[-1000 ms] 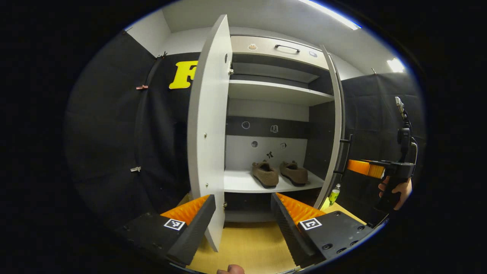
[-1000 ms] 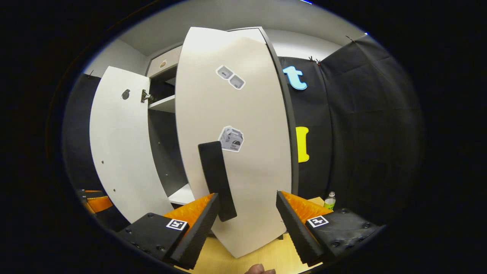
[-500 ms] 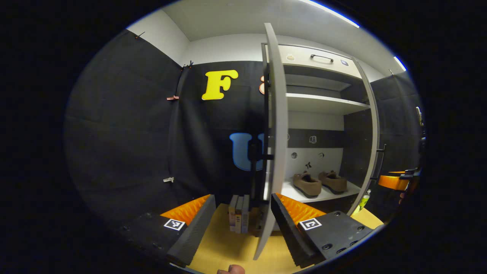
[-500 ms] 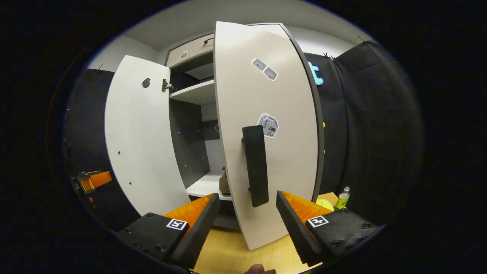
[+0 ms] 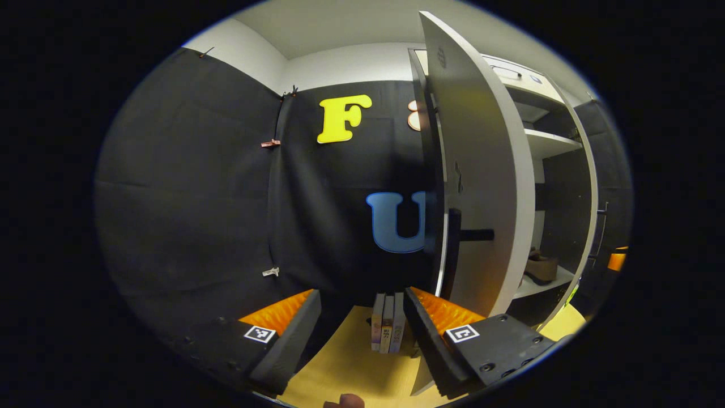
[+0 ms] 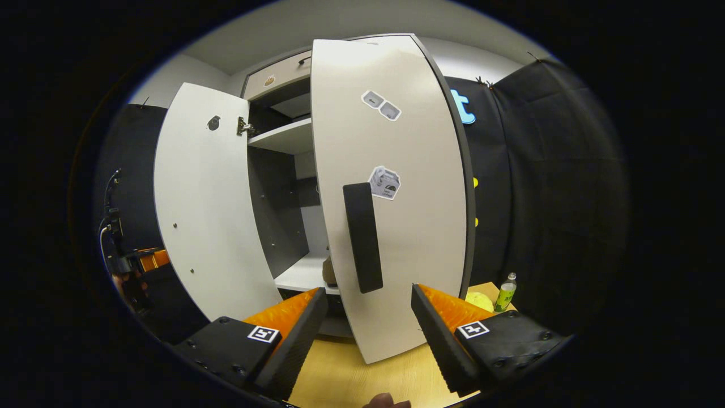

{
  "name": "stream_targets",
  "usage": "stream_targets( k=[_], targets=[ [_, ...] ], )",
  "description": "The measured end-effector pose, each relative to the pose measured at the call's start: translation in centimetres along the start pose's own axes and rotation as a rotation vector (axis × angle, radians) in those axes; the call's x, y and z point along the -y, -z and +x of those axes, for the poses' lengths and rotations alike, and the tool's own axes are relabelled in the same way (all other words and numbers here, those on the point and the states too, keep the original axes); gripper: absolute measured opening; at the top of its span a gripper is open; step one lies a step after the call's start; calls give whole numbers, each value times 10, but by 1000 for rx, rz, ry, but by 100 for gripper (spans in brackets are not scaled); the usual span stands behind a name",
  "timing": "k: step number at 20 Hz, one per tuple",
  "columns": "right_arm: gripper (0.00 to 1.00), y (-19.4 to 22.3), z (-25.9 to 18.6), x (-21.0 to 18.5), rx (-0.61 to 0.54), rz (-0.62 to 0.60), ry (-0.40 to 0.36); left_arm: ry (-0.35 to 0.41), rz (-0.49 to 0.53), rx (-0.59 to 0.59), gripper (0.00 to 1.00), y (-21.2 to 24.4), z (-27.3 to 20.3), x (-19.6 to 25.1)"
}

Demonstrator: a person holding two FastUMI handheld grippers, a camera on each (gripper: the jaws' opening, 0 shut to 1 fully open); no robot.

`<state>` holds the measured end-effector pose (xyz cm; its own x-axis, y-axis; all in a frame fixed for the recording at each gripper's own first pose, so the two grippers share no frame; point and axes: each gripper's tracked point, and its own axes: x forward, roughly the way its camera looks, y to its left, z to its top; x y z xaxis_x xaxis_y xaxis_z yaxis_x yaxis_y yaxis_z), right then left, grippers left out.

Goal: Grab one shoe with the right hand and put it into the shoe cabinet, grab the other shoe with the left hand and put it into the shoe cabinet; then close the right door with the right hand and the left door with the left hand.

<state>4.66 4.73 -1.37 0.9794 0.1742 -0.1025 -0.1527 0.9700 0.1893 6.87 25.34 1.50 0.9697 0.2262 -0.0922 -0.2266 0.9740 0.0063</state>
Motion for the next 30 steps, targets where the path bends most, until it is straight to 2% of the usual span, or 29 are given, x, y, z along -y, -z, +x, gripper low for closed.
stream_targets(
  k=[6, 9, 19, 20, 21, 23, 24, 26, 30],
  targets=[
    [98, -6, -10, 12, 10, 13, 9, -47, -52, 8, 92, 4, -8, 7],
    [98, -8, -16, 18, 13, 11, 12, -42, -25, 10, 91, 4, -14, 24],
    [98, -10, -27, 33, 12, 18, 4, 98, -23, 9, 91, 0, -27, 114],
    [98, -10, -28, 35, 12, 21, 3, 109, -18, 11, 88, 0, -27, 123],
    [98, -11, -28, 36, 13, 23, 1, 120, -16, 14, 90, -1, -25, 131],
    [98, -12, -29, 39, 15, 27, -1, 152, -13, 17, 89, -1, -23, 151],
    [98, -13, -29, 39, 16, 30, -3, 169, -11, 18, 94, -1, -22, 161],
    [98, -13, -29, 39, 15, 36, -8, 195, 2, 12, 91, 2, -20, 177],
    [98, -12, -31, 41, 16, 33, -11, 235, 14, -12, 92, 10, -23, 203]
  ],
)
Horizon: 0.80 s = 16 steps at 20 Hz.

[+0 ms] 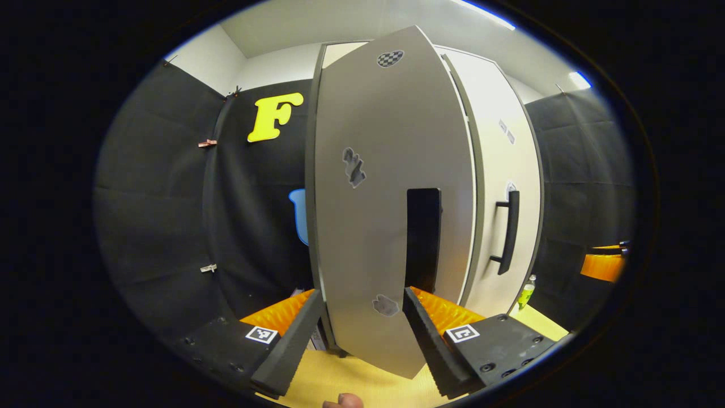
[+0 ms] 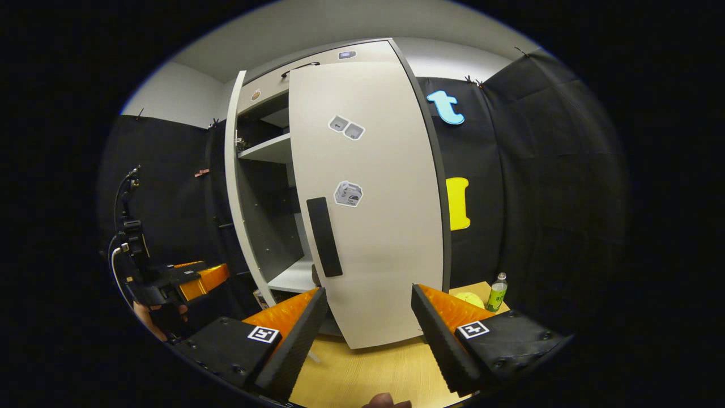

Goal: Grab one shoe with the right hand and put it into the shoe cabinet, grab the other shoe with the left hand and put it into the shoe cabinet; then close the right door with the right hand and the left door with the left hand.

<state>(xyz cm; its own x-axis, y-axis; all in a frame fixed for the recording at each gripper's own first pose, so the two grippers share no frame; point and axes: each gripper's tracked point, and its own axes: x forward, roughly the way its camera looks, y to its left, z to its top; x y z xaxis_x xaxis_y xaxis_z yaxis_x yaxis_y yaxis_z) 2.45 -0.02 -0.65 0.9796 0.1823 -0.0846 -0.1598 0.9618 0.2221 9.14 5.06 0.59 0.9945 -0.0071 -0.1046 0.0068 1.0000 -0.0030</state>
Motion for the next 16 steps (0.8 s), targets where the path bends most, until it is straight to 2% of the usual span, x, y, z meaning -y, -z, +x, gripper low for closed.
stream_targets(
  k=[6, 9, 16],
  targets=[
    [98, -4, -1, -1, 9, -9, 1, 71, -29, 4, 93, -4, -15, 28],
    [98, -5, -2, -1, 27, -45, 32, 101, -43, 3, 93, -4, -23, 36],
    [98, -12, -4, -14, 78, -133, 79, 112, -68, -2, 93, -3, -44, 39]
  ],
)
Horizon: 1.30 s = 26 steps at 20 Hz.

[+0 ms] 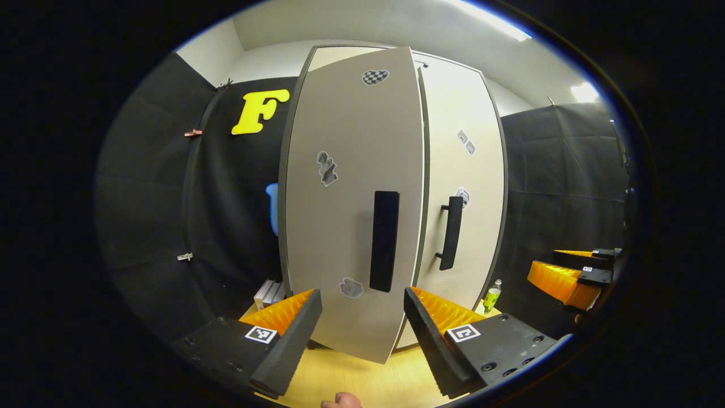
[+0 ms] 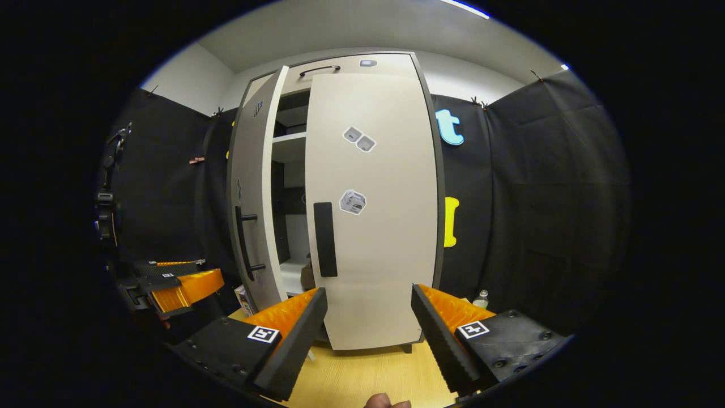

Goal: Grab one shoe with the right hand and put it into the shoe cabinet, grab the other shoe with the left hand and put it into the shoe cabinet; then close the right door with the right hand and the left door with the left hand.

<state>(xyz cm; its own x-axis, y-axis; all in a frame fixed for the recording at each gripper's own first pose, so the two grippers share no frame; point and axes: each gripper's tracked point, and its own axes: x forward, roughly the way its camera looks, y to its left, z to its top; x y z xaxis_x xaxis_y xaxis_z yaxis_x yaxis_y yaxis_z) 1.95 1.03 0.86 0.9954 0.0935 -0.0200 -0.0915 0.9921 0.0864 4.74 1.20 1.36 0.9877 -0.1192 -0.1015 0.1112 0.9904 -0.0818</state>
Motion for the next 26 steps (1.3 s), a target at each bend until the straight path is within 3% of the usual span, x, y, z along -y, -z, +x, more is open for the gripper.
stream_targets(
  k=[6, 26],
  targets=[
    [98, -6, 2, -6, 26, -27, 15, -1, -22, -16, 93, 7, -20, 4],
    [98, -6, -25, -17, 11, -11, -60, -11, 12, -34, 93, 17, -37, 28]
  ],
)
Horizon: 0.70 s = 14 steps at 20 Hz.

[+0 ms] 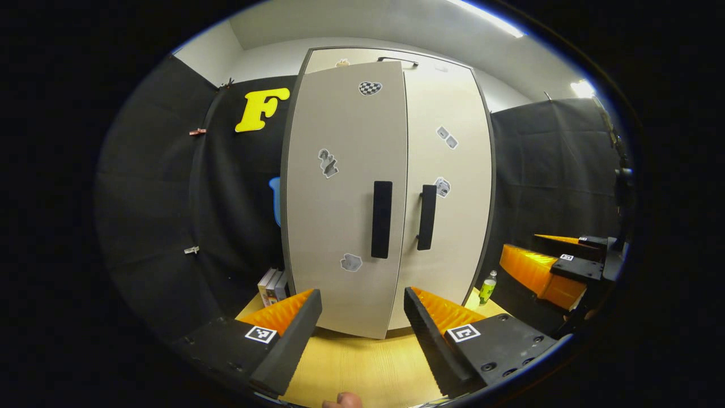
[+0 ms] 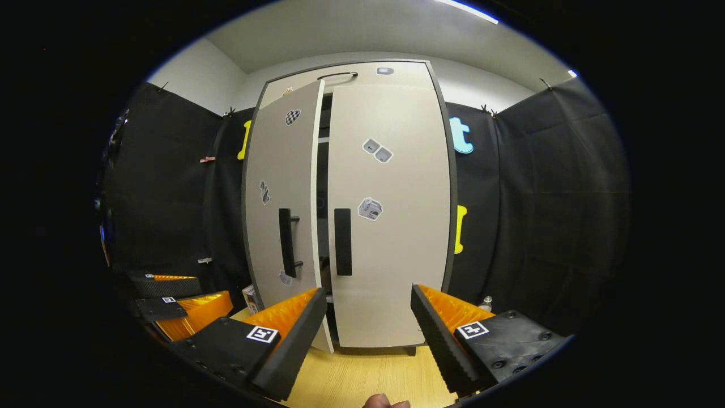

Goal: Grab one shoe with the right hand and put it into the shoe cabinet, grab the other shoe with the left hand and put it into the shoe cabinet; then close the right door with the right hand and the left door with the left hand.

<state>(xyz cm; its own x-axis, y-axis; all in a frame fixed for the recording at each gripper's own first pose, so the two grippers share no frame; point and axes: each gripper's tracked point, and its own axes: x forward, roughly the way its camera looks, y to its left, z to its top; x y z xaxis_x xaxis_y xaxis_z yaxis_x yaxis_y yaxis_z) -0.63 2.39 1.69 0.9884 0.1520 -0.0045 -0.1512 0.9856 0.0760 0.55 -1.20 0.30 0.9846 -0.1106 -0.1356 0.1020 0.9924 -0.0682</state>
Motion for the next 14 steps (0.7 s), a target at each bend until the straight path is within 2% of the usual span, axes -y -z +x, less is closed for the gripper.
stream_targets(
  k=[14],
  targets=[
    [98, 1, -18, 4, -1, 4, -53, -30, -9, 18, 93, -3, -7, 22]
  ],
)
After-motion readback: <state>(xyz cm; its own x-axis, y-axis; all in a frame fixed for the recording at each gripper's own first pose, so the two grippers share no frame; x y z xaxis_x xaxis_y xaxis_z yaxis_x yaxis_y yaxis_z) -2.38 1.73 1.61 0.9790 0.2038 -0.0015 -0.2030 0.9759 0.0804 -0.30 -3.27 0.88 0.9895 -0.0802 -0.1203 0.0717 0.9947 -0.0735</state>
